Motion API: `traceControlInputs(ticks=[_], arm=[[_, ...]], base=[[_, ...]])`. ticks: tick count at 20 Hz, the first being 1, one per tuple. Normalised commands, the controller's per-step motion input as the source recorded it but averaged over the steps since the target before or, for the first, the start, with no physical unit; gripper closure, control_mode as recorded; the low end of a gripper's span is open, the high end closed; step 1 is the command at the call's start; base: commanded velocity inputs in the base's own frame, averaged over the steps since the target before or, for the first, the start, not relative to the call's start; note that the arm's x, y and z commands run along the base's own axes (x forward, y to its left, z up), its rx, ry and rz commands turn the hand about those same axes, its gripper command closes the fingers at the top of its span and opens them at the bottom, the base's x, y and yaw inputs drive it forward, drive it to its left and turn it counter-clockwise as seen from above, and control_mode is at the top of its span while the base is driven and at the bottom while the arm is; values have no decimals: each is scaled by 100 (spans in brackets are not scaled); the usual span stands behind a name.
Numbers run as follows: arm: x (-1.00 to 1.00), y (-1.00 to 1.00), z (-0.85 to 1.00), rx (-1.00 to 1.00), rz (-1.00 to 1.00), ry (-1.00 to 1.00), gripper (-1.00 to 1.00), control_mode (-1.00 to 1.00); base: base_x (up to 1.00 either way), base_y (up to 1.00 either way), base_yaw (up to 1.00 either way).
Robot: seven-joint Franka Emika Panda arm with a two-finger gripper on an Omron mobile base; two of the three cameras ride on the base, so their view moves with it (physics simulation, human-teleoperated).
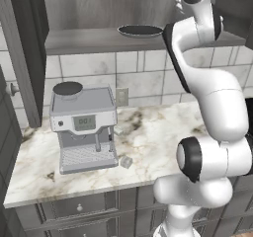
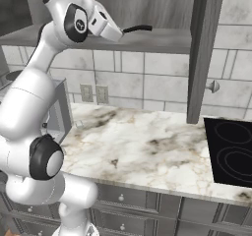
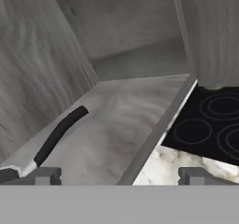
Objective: Pick the pan from the cabinet and place it on the stove. Then turn on the stove burner for the pan.
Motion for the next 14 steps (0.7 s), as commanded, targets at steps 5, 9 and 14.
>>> traceControlInputs(ticks=[5,9,14], arm=[[0,-25,3,0,-11,0,-100,-100],[0,-33,0,5,-7,-1,-100,-100],[2,-31,0,9,-6,0,-100,-100]], base=[[0,0,0],[0,0,0],[0,0,0]])
